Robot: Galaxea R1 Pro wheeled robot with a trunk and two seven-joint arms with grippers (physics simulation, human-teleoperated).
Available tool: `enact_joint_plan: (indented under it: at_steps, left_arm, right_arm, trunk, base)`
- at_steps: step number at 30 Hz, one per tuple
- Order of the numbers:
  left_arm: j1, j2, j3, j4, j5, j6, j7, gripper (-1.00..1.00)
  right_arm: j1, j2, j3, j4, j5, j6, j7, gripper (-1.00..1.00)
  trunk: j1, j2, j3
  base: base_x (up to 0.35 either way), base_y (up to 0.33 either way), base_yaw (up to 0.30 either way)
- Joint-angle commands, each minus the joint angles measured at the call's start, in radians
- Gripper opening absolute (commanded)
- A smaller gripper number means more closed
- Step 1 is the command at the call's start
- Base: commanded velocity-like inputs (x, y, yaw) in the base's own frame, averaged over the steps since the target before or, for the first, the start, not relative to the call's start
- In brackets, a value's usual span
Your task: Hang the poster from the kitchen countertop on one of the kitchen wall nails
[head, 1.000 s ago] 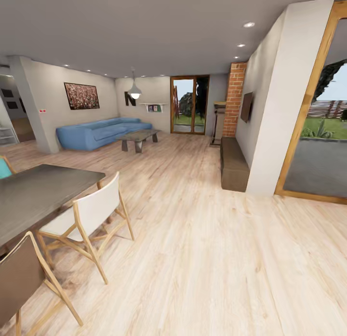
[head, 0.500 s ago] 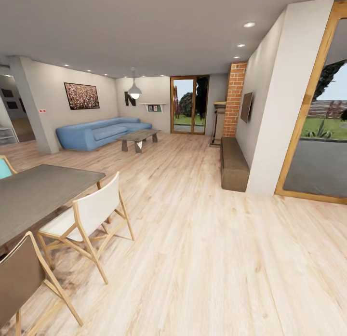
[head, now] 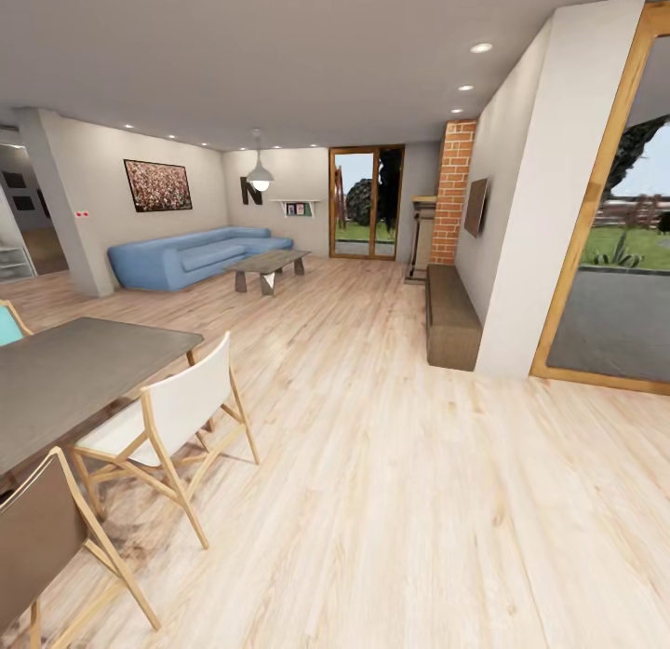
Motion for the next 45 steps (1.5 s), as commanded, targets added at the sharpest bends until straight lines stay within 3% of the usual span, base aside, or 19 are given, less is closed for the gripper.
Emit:
enact_joint_plan:
  at_steps: [1, 3, 4, 5, 19, 45]
  left_arm:
    - [0.001, -0.001, 0.001, -0.007, -0.001, -0.003, 0.001, 1.00]
    - [0.002, -0.003, 0.002, -0.018, -0.001, -0.005, 0.001, 1.00]
    - [0.002, -0.004, 0.003, -0.538, -0.001, -0.006, 0.001, 1.00]
    - [0.002, -0.004, 0.003, -0.556, -0.001, -0.007, 0.001, 1.00]
    - [0.003, 0.002, 0.009, -0.558, 0.000, -0.008, 0.002, 1.00]
    - [0.003, 0.002, 0.009, -0.557, 0.000, -0.009, 0.000, 1.00]
  right_arm:
    - [-0.006, 0.000, 0.000, -0.005, 0.000, -0.009, -0.001, 1.00]
    - [-0.018, 0.000, 0.000, -0.016, 0.000, -0.020, -0.001, 1.00]
    - [-0.089, 0.000, 0.000, -0.135, 0.000, -0.291, -0.001, 1.00]
    - [-0.091, 0.000, 0.001, -0.141, 0.001, -0.307, -0.001, 1.00]
    - [-0.092, -0.011, 0.005, -0.141, 0.003, -0.334, 0.000, 1.00]
    - [-0.092, -0.013, 0.005, -0.141, 0.001, -0.334, 0.000, 1.00]
  trunk:
    - [0.000, 0.000, -0.001]
    - [0.000, 0.000, -0.001]
    - [0.000, 0.000, -0.001]
    - [0.000, 0.000, -0.001]
    - [0.000, 0.000, 0.000]
    - [0.000, 0.000, 0.012]
  base:
    - [0.000, 0.000, 0.000]
    - [0.000, 0.000, 0.000]
    - [0.000, 0.000, 0.000]
    - [0.000, 0.000, 0.000]
    - [0.034, 0.000, -0.039]
    - [0.275, -0.090, -0.286]
